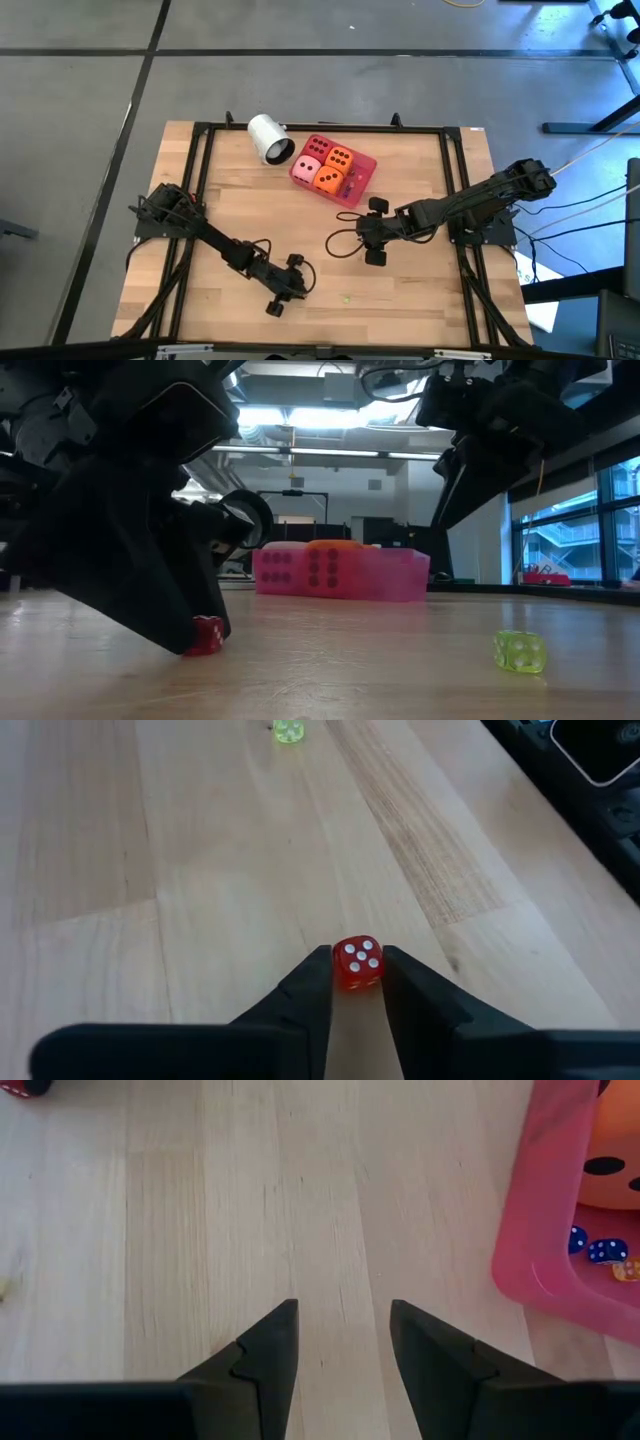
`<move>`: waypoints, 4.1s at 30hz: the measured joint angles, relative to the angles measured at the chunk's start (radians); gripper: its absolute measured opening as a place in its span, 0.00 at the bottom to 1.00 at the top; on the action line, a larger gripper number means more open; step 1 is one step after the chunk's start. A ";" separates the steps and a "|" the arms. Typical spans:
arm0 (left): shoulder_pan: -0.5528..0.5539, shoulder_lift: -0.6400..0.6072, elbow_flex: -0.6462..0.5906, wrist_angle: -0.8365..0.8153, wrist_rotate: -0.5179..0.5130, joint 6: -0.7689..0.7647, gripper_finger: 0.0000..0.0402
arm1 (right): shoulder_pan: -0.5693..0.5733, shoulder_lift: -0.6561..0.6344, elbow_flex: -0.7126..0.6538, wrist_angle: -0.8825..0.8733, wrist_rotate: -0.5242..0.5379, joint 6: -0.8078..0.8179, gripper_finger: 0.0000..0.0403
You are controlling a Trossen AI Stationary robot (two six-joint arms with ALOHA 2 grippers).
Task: Pick & Place Dice
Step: Put the small red die into the red bin, then put the small light green die into the red bin
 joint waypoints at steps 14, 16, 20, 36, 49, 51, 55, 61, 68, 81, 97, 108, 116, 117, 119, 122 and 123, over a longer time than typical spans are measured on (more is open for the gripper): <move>0.076 0.002 -0.002 0.085 -0.132 0.268 0.13 | 0.000 0.000 0.000 0.000 0.000 0.027 0.40; 0.118 0.000 -0.002 0.088 -0.160 0.319 0.13 | 0.004 0.000 0.000 0.000 0.000 0.028 0.40; 0.214 0.000 0.000 0.090 -0.233 0.456 0.13 | 0.019 0.000 0.000 0.000 0.000 0.048 0.40; 0.623 -0.002 0.205 0.082 -0.100 0.624 0.14 | 0.129 0.001 0.000 0.000 0.107 0.149 0.40; 0.745 0.010 0.273 -0.032 0.074 0.503 0.14 | 0.140 0.001 0.000 0.002 0.262 0.150 0.40; 0.745 0.018 0.274 -0.049 0.074 0.486 0.14 | 0.140 0.001 0.000 0.001 0.262 0.147 0.40; 0.735 0.040 0.271 -0.048 0.073 0.497 0.14 | 0.140 0.001 0.000 0.003 0.262 0.147 0.40; 0.731 0.066 0.274 0.001 0.070 0.463 0.14 | 0.140 0.001 0.000 0.005 0.262 0.147 0.40; 0.724 0.068 0.274 -0.024 0.000 0.499 0.14 | 0.140 0.001 0.000 0.008 0.262 0.148 0.40; 0.721 0.068 0.274 -0.030 -0.022 0.504 0.31 | 0.140 0.001 0.000 0.008 0.262 0.149 0.40; 0.622 -0.121 0.274 -0.118 -0.029 0.507 0.28 | 0.160 0.001 0.000 0.020 0.192 0.107 0.40; 0.605 -0.322 0.274 -0.458 -0.032 0.384 0.27 | 0.188 -0.008 0.000 0.044 0.032 -0.079 0.40; 0.605 -0.426 0.273 -0.570 -0.034 0.371 0.29 | 0.163 -0.169 -0.011 0.029 -0.051 -0.197 0.40; 0.605 -0.432 0.269 -0.577 -0.033 0.366 0.29 | 0.162 -0.190 -0.029 0.061 -0.062 -0.225 0.40; 0.605 -0.446 0.243 -0.568 -0.033 0.359 0.28 | 0.158 -0.230 -0.099 0.178 -0.108 -0.267 0.40; 0.605 -0.453 0.195 -0.561 -0.035 0.343 0.28 | 0.145 -0.264 -0.250 0.454 -0.197 -0.282 0.40; 0.605 -0.453 0.173 -0.545 -0.035 0.337 0.28 | 0.139 -0.263 -0.299 0.547 -0.223 -0.289 0.40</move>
